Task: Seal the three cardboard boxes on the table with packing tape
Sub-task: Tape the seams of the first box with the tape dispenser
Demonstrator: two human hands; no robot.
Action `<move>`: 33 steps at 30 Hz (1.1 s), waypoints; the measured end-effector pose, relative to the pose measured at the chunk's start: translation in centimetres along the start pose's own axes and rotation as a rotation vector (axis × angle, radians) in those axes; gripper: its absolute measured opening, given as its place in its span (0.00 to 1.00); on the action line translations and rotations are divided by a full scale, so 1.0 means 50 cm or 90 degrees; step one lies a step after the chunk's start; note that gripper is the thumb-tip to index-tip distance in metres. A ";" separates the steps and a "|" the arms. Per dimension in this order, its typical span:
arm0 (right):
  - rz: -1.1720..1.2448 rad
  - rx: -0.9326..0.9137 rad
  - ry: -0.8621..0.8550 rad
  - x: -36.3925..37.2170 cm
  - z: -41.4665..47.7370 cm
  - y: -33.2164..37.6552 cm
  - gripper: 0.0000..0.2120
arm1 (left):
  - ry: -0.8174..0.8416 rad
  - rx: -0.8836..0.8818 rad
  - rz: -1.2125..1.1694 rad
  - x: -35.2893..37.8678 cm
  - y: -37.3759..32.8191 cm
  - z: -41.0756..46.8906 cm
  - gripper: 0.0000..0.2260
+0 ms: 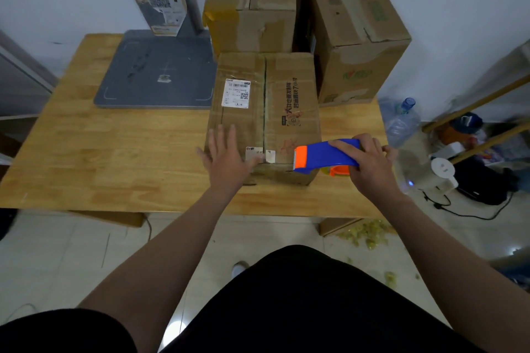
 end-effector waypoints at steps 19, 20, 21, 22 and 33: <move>0.006 -0.019 0.023 0.003 -0.003 0.028 0.29 | 0.016 0.041 0.031 0.034 0.034 0.002 0.23; 0.006 -0.025 0.025 0.005 -0.004 0.034 0.29 | 0.012 0.032 0.037 0.026 0.052 0.003 0.23; 0.006 -0.030 0.026 0.008 -0.004 0.039 0.29 | 0.007 0.019 0.041 0.019 0.072 0.005 0.24; 0.008 -0.033 0.025 0.010 -0.005 0.044 0.29 | 0.001 0.002 0.040 0.011 0.093 0.006 0.24; 0.011 -0.016 0.031 0.014 -0.013 0.064 0.31 | 0.074 0.019 0.137 0.031 0.024 0.004 0.39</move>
Point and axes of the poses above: each hand's wrist, its own z-axis towards the middle knuckle, its own x-axis out of the palm, y = z × x, the point moved 2 cm from there along z, towards the middle knuckle, and after that the axes turned 11 degrees about y, right-handed, at the moved point
